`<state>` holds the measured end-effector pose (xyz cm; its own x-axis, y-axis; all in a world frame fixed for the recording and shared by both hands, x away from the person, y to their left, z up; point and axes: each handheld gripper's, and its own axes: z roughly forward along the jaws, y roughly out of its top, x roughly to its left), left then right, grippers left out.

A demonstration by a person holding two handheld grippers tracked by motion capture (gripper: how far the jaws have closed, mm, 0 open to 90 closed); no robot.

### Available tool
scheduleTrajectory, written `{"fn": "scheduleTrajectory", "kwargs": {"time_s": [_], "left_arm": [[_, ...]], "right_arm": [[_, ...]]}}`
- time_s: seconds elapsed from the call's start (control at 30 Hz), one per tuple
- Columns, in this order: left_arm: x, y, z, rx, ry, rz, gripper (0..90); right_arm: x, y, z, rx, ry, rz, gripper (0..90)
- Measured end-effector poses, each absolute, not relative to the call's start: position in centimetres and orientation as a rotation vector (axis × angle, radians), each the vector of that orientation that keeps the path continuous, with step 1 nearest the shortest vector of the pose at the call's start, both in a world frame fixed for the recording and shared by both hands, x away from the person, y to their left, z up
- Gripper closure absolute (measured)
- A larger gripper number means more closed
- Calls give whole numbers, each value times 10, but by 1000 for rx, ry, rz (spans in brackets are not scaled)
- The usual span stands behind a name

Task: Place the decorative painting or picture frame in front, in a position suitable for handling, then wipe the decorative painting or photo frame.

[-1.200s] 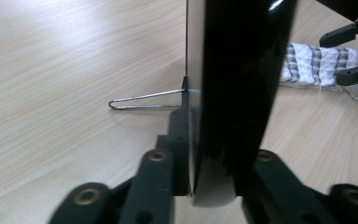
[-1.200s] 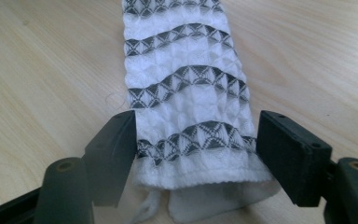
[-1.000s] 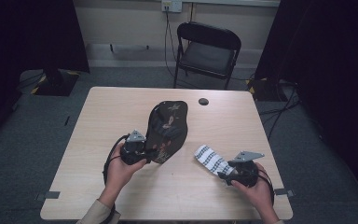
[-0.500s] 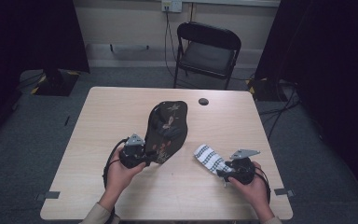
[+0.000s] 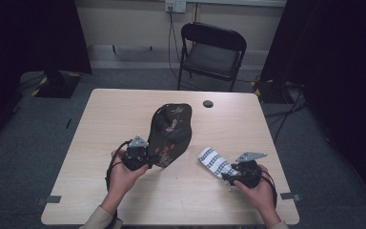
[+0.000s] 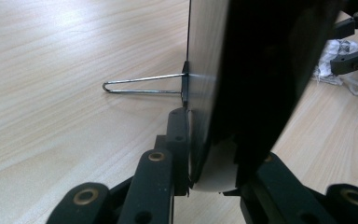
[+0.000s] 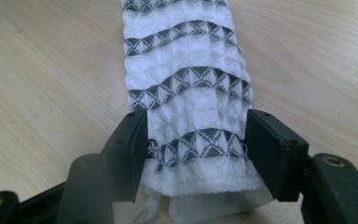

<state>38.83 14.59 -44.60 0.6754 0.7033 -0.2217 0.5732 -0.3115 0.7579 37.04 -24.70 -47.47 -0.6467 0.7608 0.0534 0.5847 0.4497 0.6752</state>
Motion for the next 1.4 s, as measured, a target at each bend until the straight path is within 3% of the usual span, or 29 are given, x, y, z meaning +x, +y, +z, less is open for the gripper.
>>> {"fn": "scheduleTrajectory", "kwargs": {"time_s": [0.53, 0.67, 1.0, 1.4], "left_arm": [[390, 148, -445, 2012, 983, 177, 783], [390, 148, -445, 2009, 983, 181, 783], [390, 147, -445, 2009, 979, 189, 783], [390, 148, -447, 2004, 987, 177, 784]], "right_arm": [[378, -244, -477, 1151, 2474, 940, 423], [379, -244, -479, 1162, 2474, 938, 475], [376, -244, -480, 1222, 2448, 977, 753], [375, -235, -462, 1231, 2426, 951, 785]]}}
